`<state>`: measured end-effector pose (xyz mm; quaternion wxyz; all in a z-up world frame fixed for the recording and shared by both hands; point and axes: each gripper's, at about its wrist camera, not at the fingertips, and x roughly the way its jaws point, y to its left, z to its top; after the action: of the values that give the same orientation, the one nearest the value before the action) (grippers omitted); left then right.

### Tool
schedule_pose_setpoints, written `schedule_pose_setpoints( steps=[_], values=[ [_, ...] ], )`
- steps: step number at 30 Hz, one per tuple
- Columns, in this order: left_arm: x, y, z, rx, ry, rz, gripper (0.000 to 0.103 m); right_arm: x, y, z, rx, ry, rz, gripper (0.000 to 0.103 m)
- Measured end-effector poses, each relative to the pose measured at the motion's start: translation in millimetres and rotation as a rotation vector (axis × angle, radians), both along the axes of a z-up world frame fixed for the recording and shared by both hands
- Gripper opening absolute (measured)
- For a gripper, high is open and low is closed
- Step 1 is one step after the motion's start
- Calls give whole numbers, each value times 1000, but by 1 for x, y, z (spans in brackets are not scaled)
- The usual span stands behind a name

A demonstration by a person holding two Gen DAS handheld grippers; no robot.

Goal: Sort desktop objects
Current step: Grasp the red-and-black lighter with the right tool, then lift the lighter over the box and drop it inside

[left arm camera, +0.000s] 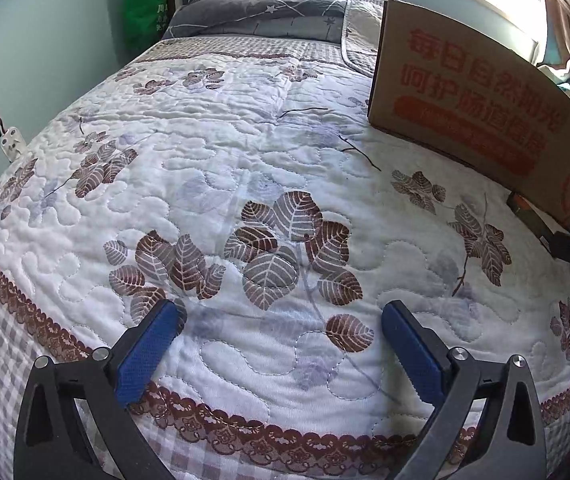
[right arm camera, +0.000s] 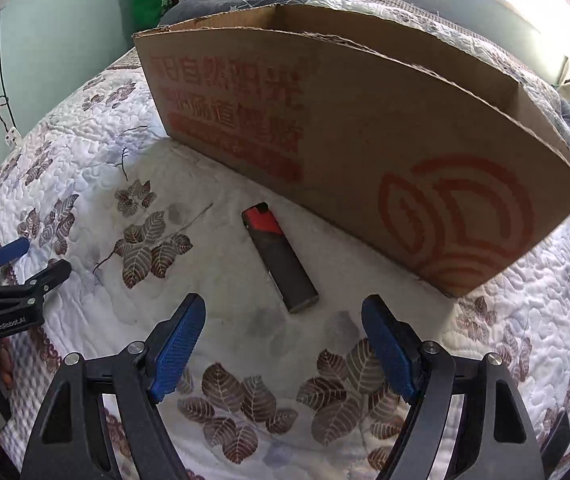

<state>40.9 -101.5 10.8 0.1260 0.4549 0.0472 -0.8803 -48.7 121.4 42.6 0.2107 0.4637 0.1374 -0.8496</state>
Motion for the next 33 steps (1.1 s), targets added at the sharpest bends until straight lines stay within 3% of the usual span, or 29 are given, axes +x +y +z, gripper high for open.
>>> schedule_pose_setpoints(
  steps=[3, 4, 5, 7, 10, 16, 19, 22, 25, 28, 33],
  values=[
    [-1, 0, 0, -1, -1, 1, 103, -17, -18, -6, 32, 5, 10, 81],
    [-1, 0, 0, 0, 0, 1, 103, -22, -21, -10, 36, -11, 11, 75],
    [-1, 0, 0, 1, 0, 1, 103, -27, -23, -15, 39, -37, 10, 59],
    [-2, -1, -1, 2, 0, 1, 103, -30, -22, -25, 19, -84, 4, 39],
    [-2, -1, -1, 2, 0, 1, 103, -21, -16, -23, -2, -77, 9, 21],
    [-2, -1, -1, 2, 0, 1, 103, 15, 15, 3, -70, -88, 36, 20],
    [-2, -1, -1, 2, 0, 1, 103, 25, 42, 38, -192, -91, 2, 21],
    [-2, -1, -1, 2, 0, 1, 103, 21, 61, 90, -311, -19, -40, 21],
    [-2, -1, -1, 1, 0, 1, 103, -3, 68, 133, -365, 24, -71, 21],
    [-3, -1, -1, 1, 0, 1, 103, -41, 66, 156, -343, 38, -102, 21],
    [-2, -1, -1, 1, 0, 1, 103, -103, 50, 154, -261, -19, -159, 21]
  ],
)
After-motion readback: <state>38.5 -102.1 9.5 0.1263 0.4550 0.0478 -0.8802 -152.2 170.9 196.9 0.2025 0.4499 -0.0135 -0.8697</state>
